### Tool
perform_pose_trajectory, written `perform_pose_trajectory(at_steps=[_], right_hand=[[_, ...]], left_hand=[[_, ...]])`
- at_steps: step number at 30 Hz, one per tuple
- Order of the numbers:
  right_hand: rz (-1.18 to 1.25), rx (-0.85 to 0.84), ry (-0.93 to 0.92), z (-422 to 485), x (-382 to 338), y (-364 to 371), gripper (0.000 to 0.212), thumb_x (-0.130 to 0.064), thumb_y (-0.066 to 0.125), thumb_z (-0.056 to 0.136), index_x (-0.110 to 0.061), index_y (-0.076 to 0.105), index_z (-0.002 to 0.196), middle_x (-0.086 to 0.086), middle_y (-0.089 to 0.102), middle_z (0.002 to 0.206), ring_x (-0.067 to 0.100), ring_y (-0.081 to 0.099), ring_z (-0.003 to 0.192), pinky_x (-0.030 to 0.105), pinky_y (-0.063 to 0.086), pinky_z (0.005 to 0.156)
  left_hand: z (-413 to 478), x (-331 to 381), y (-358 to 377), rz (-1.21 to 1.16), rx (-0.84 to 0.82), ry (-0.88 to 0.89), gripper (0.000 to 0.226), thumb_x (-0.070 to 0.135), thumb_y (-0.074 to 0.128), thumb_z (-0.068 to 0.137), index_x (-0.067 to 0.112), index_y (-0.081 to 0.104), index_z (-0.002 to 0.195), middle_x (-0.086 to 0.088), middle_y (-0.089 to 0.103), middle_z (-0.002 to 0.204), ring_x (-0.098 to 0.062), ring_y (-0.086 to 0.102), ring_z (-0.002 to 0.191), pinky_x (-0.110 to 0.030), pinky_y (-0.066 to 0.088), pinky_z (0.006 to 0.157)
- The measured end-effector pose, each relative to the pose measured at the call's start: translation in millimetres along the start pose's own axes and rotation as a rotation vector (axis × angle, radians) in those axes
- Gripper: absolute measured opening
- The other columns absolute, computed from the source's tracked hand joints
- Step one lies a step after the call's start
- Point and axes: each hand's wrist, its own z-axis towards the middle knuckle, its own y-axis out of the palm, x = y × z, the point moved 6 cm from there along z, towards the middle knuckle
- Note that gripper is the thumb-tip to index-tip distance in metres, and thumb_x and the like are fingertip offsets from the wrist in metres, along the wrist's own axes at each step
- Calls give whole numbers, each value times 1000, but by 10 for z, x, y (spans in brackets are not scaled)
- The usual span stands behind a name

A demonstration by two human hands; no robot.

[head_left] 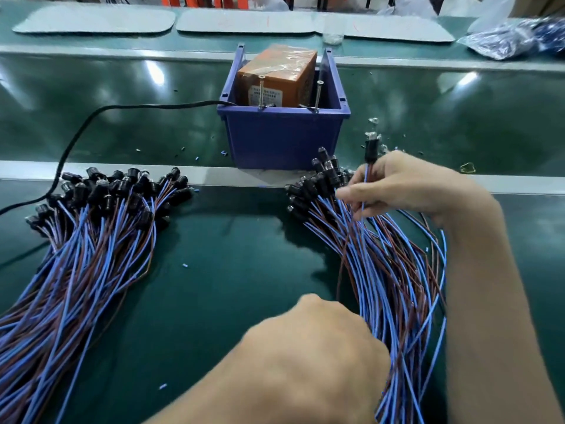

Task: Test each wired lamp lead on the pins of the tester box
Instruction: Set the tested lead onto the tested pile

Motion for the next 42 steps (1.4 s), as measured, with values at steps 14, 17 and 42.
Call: perform_pose_trajectory(at_steps=[14, 17, 42], right_hand=[[-506, 87, 7, 23, 27, -91, 22, -38, 77, 77, -21, 67, 69, -11, 66, 55, -7, 56, 54, 19, 41, 58], [-495, 170, 10, -4, -22, -169, 29, -49, 71, 79, -21, 68, 71, -11, 68, 57, -3, 59, 66, 19, 40, 59], [-314, 207, -217, 3, -296, -11, 24, -45, 63, 87, -23, 65, 77, -6, 71, 67, -2, 65, 59, 31, 55, 75]], left_hand=[[-487, -2516, -351, -311, 621, -901, 37, 55, 79, 67, 21, 73, 79, -12, 68, 87, -30, 62, 88, -41, 53, 84], [-474, -2646, -281, -365, 631, -965, 32, 47, 84, 64, 22, 75, 82, -14, 68, 92, -33, 62, 92, -41, 53, 85], [-368, -2628, -278, -297, 836, -1060, 26, 28, 78, 75, 17, 71, 98, -20, 63, 104, -39, 58, 101, -35, 36, 72]])
